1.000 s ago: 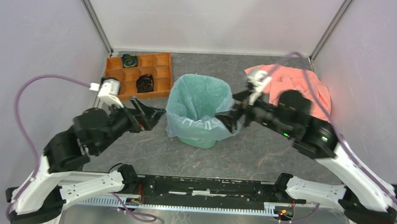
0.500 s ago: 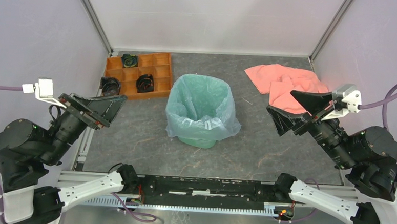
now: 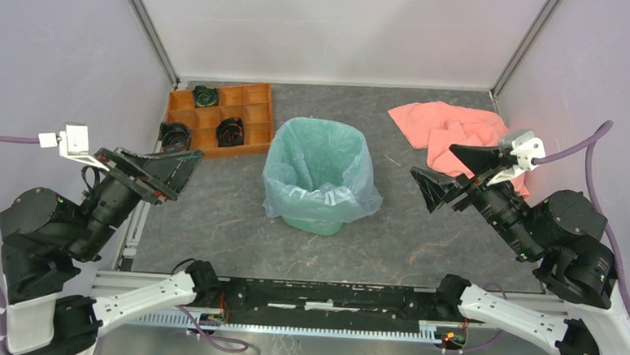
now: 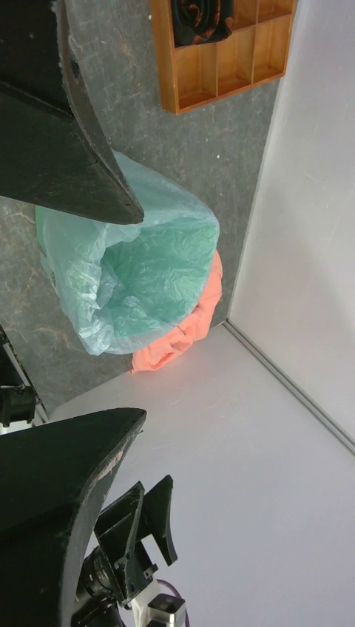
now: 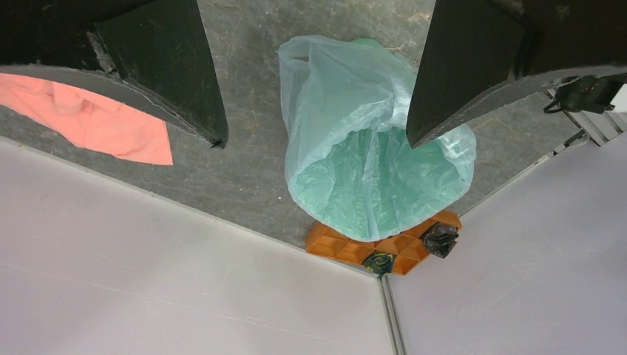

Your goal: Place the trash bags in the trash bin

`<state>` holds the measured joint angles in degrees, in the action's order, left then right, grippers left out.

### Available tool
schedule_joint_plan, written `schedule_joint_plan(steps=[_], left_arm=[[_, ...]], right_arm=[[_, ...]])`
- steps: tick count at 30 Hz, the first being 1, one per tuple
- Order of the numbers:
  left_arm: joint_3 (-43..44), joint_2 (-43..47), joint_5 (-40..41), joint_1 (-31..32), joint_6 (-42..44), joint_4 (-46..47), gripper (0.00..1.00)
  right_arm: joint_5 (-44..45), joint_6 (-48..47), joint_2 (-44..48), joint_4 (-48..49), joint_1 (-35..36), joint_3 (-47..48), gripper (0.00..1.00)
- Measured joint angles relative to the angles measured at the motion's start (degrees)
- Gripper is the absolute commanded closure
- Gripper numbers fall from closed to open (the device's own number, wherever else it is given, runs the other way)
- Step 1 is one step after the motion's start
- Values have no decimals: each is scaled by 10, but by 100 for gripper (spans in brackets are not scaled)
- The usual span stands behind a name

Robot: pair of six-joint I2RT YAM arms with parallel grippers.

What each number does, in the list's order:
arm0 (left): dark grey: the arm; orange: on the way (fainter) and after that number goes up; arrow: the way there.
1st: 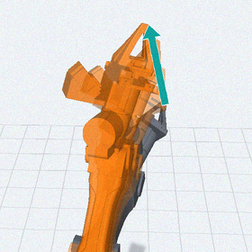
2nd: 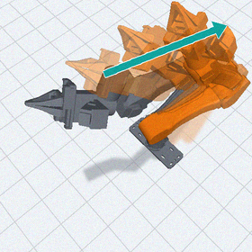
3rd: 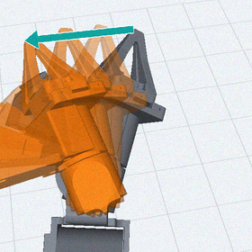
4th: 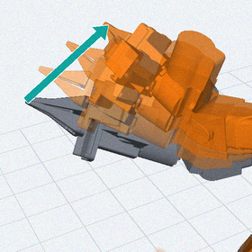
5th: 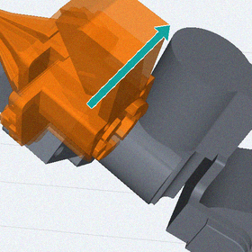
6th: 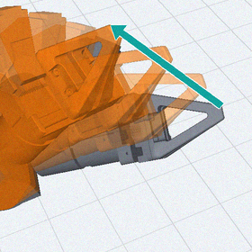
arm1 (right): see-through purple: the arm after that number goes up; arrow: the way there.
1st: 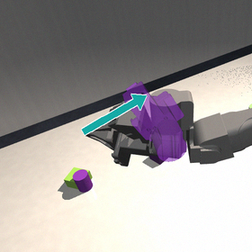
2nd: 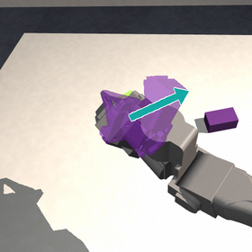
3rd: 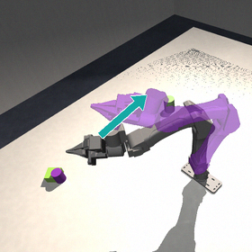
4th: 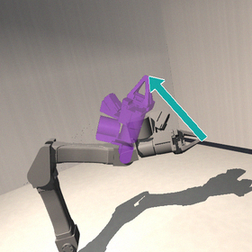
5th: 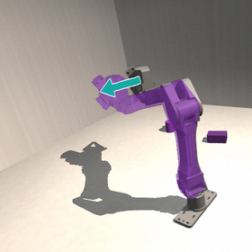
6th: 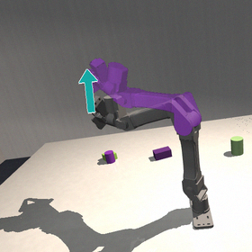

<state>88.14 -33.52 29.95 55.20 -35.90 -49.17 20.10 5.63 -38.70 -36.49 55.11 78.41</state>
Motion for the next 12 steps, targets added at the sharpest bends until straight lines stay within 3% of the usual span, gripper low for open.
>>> schedule_joint_plan(steps=[12], left_arm=[[-8,0,0,0,4,0,0]], right_arm=[[3,-2,18,32,0,-20,2]])
